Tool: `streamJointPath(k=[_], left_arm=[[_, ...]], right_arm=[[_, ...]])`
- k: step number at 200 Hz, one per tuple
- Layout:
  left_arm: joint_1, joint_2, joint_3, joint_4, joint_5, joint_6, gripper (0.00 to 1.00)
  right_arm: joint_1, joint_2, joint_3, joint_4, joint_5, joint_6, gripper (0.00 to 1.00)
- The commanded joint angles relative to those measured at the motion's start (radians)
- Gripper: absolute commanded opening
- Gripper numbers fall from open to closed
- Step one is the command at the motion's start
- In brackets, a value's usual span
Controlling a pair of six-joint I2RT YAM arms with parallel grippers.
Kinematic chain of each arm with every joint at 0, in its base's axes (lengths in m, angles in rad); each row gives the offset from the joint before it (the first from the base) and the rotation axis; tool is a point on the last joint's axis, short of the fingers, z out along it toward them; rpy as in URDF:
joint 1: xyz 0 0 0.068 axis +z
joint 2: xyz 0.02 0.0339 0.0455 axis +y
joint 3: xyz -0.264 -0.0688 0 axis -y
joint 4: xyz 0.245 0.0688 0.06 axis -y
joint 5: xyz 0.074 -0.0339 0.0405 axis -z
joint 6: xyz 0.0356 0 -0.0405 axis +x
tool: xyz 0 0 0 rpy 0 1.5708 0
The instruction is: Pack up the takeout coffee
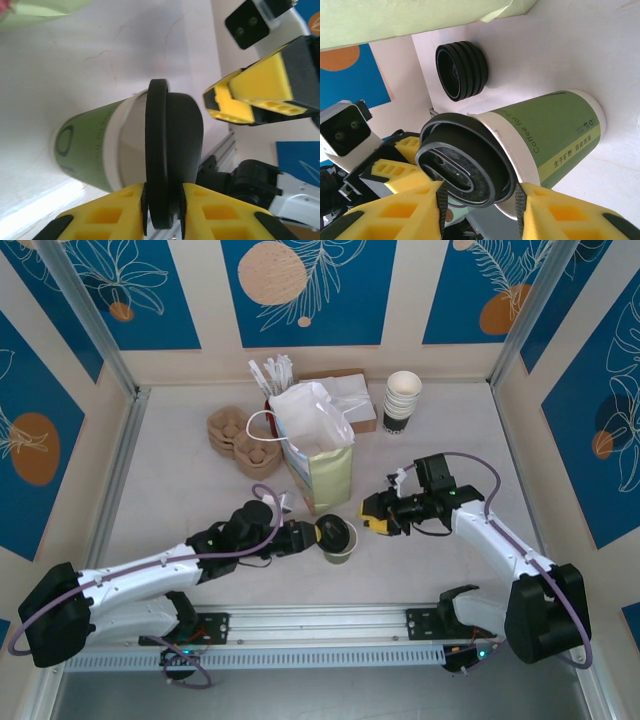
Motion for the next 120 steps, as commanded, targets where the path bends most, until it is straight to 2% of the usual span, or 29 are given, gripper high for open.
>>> streamJointPath(k=[1, 57, 84, 120], left_arm=[[0.01, 0.015, 0.028, -0.072, -0.014, 0.034, 0.25], [0.01, 0.043, 0.028, -0.043, -0.007, 0.04, 0.27], [0.01, 0.076, 0.043, -0.035, 0.0, 0.046, 0.3], [0.009, 0.121, 0.09, -0.049, 0.045, 0.078, 0.33]], right_arm=[[0.013, 0.013, 0.008, 0.009, 0.001, 0.009, 0.43], [0.039, 0.021, 0.008, 0.017, 0.013, 0.016, 0.44], [0.044, 0.019, 0.012, 0.011, 0.014, 0.008, 0.46], [0.044, 0.018, 0.02, -0.013, 0.02, -0.011, 0.48]])
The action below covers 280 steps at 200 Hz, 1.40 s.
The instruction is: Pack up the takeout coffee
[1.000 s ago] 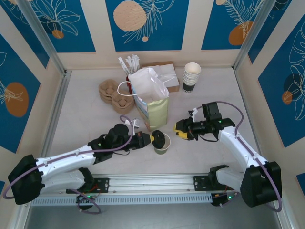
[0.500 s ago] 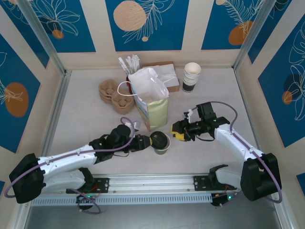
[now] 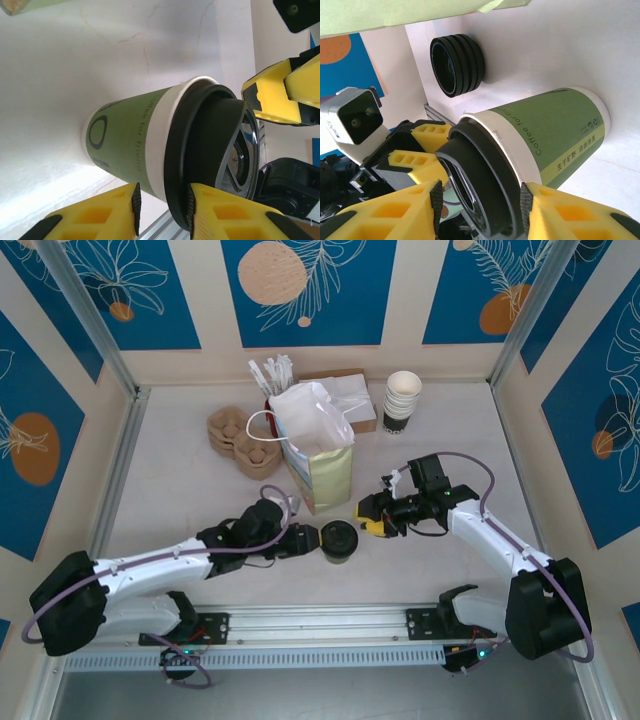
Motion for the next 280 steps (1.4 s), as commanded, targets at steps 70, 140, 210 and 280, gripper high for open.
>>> streamJointPath(k=[70, 140, 210, 280], left_arm=[[0.007, -0.056, 0.091, -0.152, -0.035, 0.092, 0.4], [0.008, -0.111, 0.14, -0.242, -0.058, 0.162, 0.6], [0.009, -0.047, 0.183, -0.267, -0.026, 0.156, 0.64], [0.009, -0.059, 0.194, -0.297, -0.041, 0.163, 0.65]], right_arm=[[0.005, -0.028, 0.02, -0.061, 0.016, -0.022, 0.48], [0.015, -0.104, 0.065, -0.21, 0.09, -0.055, 0.48], [0.073, -0.157, 0.059, -0.248, 0.092, 0.0, 0.45], [0.142, -0.144, 0.042, -0.176, 0.111, 0.058, 0.45]])
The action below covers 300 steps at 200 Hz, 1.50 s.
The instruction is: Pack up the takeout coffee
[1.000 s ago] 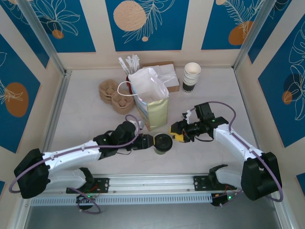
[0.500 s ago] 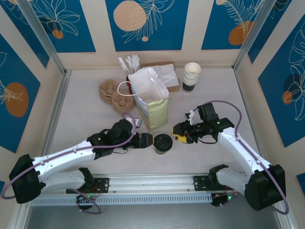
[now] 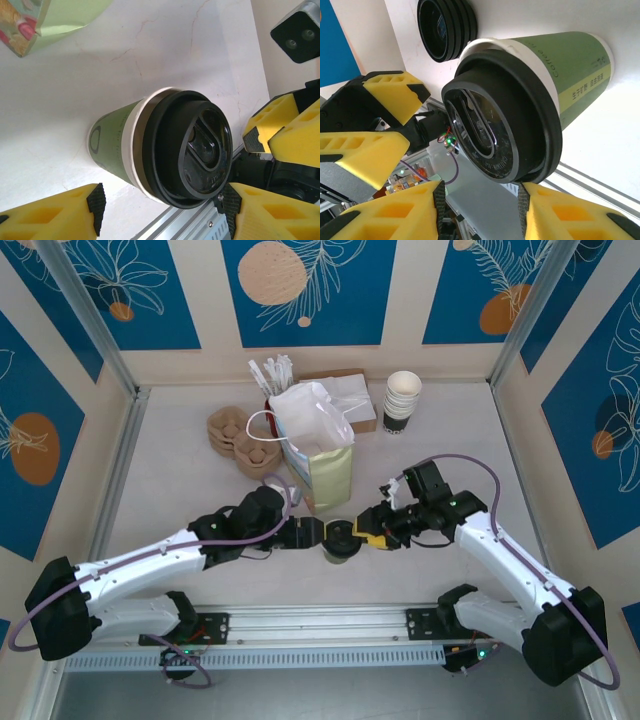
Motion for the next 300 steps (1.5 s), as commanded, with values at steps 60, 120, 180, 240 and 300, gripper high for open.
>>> streamJointPath(k=[60, 120, 180, 240, 300], left_arm=[[0.009, -0.043, 0.016, -0.042, -0.015, 0.012, 0.66], [0.009, -0.049, 0.013, -0.049, -0.018, 0.012, 0.66], [0.009, -0.029, 0.011, -0.031, 0.002, 0.019, 0.67], [0.006, 0.096, 0.049, -0.02, 0.063, 0.068, 0.62], [0.006, 0.142, 0.07, -0.004, 0.056, 0.084, 0.6]], right_arm=[[0.044, 0.038, 0.005, 0.042, 0.026, 0.036, 0.45], [0.075, 0.071, 0.023, 0.076, 0.036, 0.048, 0.45], [0.073, 0.061, 0.083, -0.01, 0.093, 0.002, 0.45], [0.071, 0.055, 0.108, -0.064, 0.143, -0.048, 0.45], [0.056, 0.054, 0.074, -0.038, 0.137, -0.063, 0.45]])
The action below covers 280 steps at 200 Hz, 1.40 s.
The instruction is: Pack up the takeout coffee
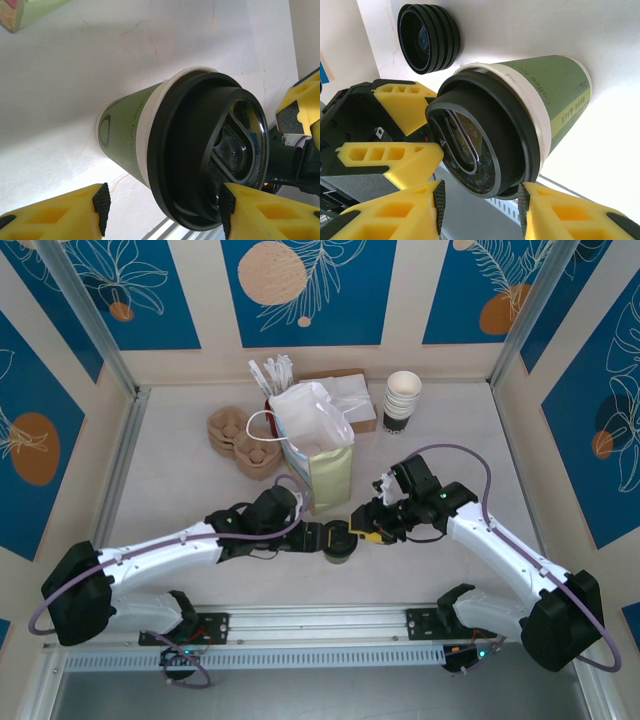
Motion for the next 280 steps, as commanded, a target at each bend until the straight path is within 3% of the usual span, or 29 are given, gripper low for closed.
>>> streamJointPath(k=[1, 142, 280], left_arm=[[0.006, 0.015, 0.037, 0.015, 0.01, 0.025, 0.6], [0.006, 0.081, 0.079, -0.008, -0.017, 0.039, 0.6], [0.006, 0.022, 0.061, -0.063, -0.05, 0.036, 0.6]], right_arm=[[-0.01, -0.02, -0.005, -0.007, -0.002, -0.026, 0.45], [-0.028, -0.008, -0.044, 0.026, 0.0, -0.058, 0.45], [-0.022, 0.038, -0.052, 0.066, 0.001, -0.063, 0.45]])
